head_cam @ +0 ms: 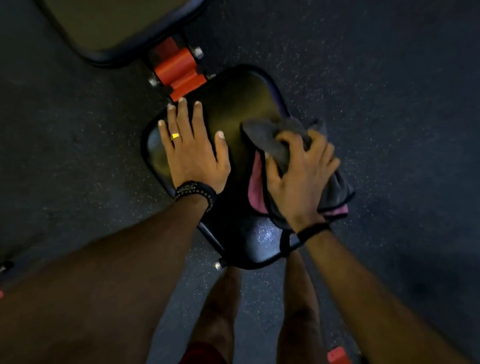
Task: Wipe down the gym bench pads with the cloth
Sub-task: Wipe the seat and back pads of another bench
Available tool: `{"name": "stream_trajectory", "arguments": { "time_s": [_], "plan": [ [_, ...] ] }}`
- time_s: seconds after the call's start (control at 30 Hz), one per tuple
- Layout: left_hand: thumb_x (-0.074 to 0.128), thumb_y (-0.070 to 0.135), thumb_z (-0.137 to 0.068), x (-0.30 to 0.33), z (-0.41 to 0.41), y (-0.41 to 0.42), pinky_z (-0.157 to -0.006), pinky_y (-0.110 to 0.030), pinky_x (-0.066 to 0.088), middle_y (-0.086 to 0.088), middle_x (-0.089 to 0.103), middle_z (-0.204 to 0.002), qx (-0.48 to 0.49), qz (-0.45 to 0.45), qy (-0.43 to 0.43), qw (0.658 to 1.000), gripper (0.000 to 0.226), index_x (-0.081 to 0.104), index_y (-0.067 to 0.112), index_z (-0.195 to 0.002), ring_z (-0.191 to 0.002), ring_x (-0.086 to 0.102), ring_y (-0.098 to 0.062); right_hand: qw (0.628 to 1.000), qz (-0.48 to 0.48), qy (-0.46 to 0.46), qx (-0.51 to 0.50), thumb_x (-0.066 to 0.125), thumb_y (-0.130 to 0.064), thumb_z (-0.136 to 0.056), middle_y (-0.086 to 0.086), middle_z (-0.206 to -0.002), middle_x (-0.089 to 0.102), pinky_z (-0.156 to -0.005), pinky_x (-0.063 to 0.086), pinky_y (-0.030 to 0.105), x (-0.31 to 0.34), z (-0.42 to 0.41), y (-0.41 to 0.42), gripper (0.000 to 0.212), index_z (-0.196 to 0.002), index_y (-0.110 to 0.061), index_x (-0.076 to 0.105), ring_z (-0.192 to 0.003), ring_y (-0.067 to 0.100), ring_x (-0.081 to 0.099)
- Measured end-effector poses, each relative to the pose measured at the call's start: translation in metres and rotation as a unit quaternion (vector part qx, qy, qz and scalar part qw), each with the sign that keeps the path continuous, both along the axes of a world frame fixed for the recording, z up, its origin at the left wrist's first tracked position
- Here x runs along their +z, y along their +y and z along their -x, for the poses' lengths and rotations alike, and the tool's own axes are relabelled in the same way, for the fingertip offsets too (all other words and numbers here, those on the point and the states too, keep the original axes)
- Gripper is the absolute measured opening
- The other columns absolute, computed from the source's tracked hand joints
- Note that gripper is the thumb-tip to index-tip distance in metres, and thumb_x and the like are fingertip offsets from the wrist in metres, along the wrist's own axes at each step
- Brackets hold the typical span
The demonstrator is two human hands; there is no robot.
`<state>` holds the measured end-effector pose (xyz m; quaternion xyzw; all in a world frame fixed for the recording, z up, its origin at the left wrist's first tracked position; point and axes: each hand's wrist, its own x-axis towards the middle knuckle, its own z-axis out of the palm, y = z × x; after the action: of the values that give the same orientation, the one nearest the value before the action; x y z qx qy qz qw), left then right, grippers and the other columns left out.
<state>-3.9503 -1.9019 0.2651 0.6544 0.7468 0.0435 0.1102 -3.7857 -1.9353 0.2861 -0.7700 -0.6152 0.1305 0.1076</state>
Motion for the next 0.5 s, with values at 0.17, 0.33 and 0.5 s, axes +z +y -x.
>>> {"name": "stream_trajectory", "arguments": {
  "time_s": [0.17, 0.33, 0.5],
  "plan": [
    [0.036, 0.042, -0.095, -0.001, -0.001, 0.0, -0.12, -0.053, 0.015, -0.015, 0.029, -0.157, 0.0, -0.001, 0.002, 1.0, 0.062, 0.035, 0.008, -0.148, -0.147, 0.023, -0.035, 1.0, -0.006, 0.003, 0.01, 0.063, -0.043, -0.081, 0.013, -0.121, 0.053, -0.081, 0.039, 0.044, -0.002, 0.009, 0.042, 0.035, -0.112, -0.027, 0.061, -0.105, 0.033, 0.05],
    [0.038, 0.041, -0.094, 0.001, 0.002, 0.003, -0.119, -0.056, 0.016, -0.016, 0.029, -0.157, 0.0, 0.006, -0.002, 1.0, 0.063, 0.037, 0.008, -0.147, -0.147, 0.021, -0.036, 0.994, 0.006, 0.037, 0.099, 0.06, -0.046, -0.09, 0.013, -0.131, 0.041, -0.094, 0.037, 0.049, 0.0, -0.017, -0.011, 0.037, -0.12, -0.026, 0.053, -0.114, 0.034, 0.043],
    [0.04, 0.043, -0.092, -0.002, 0.002, 0.0, -0.119, -0.057, 0.014, -0.016, 0.029, -0.157, 0.005, 0.013, -0.025, 1.0, 0.065, 0.037, 0.008, -0.147, -0.147, 0.022, -0.035, 0.974, 0.042, 0.041, 0.22, 0.046, -0.054, -0.09, 0.012, -0.126, 0.036, -0.094, 0.027, 0.05, -0.002, -0.066, -0.087, 0.036, -0.114, -0.028, 0.05, -0.113, 0.034, 0.038]
  ]
}}
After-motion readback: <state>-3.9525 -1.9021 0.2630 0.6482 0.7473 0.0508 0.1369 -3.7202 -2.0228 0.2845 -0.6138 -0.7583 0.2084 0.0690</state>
